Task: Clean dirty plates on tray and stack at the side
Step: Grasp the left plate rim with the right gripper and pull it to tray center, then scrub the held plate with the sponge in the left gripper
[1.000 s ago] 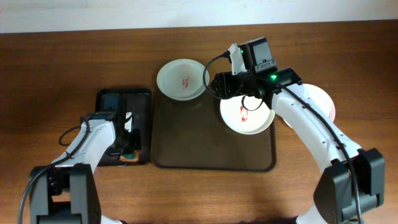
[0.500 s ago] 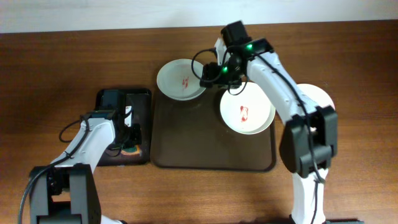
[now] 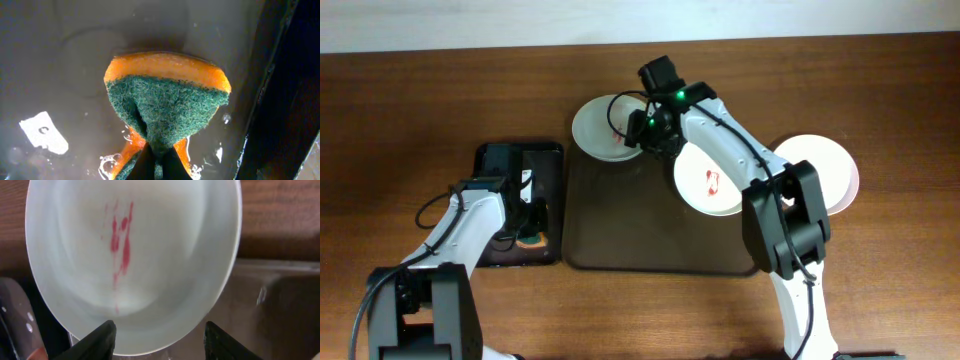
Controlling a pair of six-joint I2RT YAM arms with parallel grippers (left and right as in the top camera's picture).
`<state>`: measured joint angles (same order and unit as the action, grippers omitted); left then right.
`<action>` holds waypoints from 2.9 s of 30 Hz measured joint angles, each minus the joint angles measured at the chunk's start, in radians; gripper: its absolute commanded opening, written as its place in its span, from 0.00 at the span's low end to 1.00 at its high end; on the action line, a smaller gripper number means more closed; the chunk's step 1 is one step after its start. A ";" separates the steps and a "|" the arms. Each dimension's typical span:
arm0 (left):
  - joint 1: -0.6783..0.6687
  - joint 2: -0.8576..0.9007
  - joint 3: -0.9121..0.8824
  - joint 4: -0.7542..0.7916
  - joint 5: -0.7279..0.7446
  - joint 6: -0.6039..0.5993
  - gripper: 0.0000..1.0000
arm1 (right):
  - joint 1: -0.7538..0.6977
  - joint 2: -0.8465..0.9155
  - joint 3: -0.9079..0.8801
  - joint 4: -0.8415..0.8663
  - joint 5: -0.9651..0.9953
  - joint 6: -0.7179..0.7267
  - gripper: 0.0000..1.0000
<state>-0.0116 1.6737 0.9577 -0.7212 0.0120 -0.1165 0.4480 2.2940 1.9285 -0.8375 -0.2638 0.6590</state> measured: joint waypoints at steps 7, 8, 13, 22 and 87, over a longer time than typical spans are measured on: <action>0.000 0.000 0.000 -0.001 0.000 0.000 0.00 | 0.006 0.002 -0.001 -0.051 0.054 0.093 0.37; 0.000 0.000 0.000 -0.001 0.000 0.000 0.00 | 0.006 0.005 -0.001 -0.056 0.057 0.098 0.24; 0.000 0.000 0.000 -0.002 0.000 0.000 0.00 | 0.006 0.034 -0.001 -0.135 0.066 0.109 0.04; 0.000 0.000 0.000 -0.001 0.000 0.000 0.00 | 0.004 0.033 -0.001 -0.391 0.091 -0.035 0.04; -0.089 -0.256 -0.025 0.222 0.285 -0.204 0.00 | -0.035 0.029 0.133 -0.475 0.109 -0.587 0.35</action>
<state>-0.1001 1.4178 0.9329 -0.4988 0.2974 -0.3210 0.4133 2.3234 2.0617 -1.3121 -0.1543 0.0723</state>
